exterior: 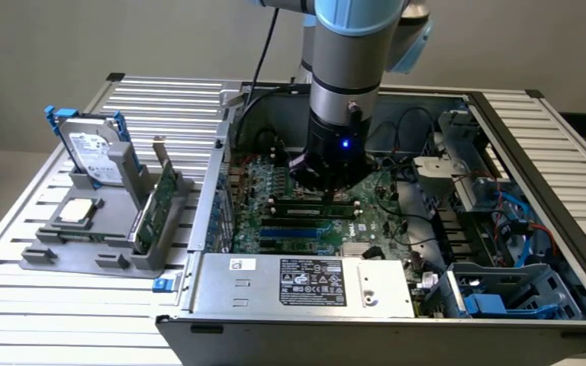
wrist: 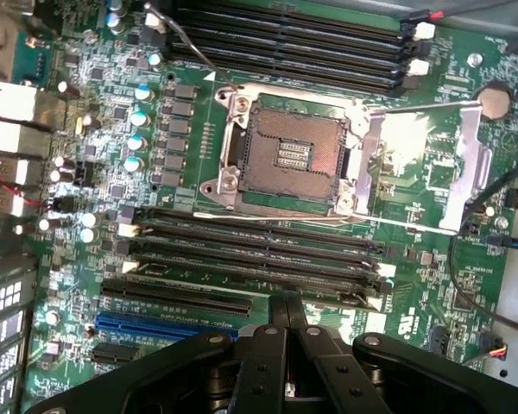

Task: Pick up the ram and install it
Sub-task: 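Press down the ram until it locks into place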

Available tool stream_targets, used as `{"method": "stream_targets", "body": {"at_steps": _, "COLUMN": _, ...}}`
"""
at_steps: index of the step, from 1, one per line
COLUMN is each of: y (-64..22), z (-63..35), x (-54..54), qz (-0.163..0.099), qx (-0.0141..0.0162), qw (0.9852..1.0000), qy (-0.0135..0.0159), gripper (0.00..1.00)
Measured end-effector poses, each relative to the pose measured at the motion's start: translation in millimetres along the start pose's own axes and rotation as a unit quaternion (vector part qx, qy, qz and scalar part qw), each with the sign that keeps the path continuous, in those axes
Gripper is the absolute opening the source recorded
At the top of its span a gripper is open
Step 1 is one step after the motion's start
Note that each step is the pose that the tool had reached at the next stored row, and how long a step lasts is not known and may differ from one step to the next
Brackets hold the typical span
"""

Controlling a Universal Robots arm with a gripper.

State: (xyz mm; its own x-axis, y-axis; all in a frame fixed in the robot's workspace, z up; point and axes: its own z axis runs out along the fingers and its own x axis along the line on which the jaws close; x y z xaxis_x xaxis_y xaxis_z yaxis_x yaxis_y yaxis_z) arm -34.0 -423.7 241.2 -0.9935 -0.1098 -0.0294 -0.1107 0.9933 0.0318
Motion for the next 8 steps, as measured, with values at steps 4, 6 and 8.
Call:
{"method": "stream_targets", "body": {"at_steps": 4, "y": 0.0, "z": 0.0, "x": 0.0, "qz": 0.018, "qx": 0.0005, "qw": 0.9998, "qy": -0.0006, "gripper": 0.11}}
{"method": "stream_targets", "body": {"at_steps": 6, "y": 0.0, "z": 0.0, "x": 0.0, "qz": 0.018, "qx": 0.0005, "qw": 0.9998, "qy": -0.0006, "gripper": 0.11}}
{"method": "stream_targets", "body": {"at_steps": 8, "y": 0.0, "z": 0.0, "x": 0.0, "qz": 0.018, "qx": 0.0005, "qw": 0.9998, "qy": -0.0006, "gripper": 0.11}}
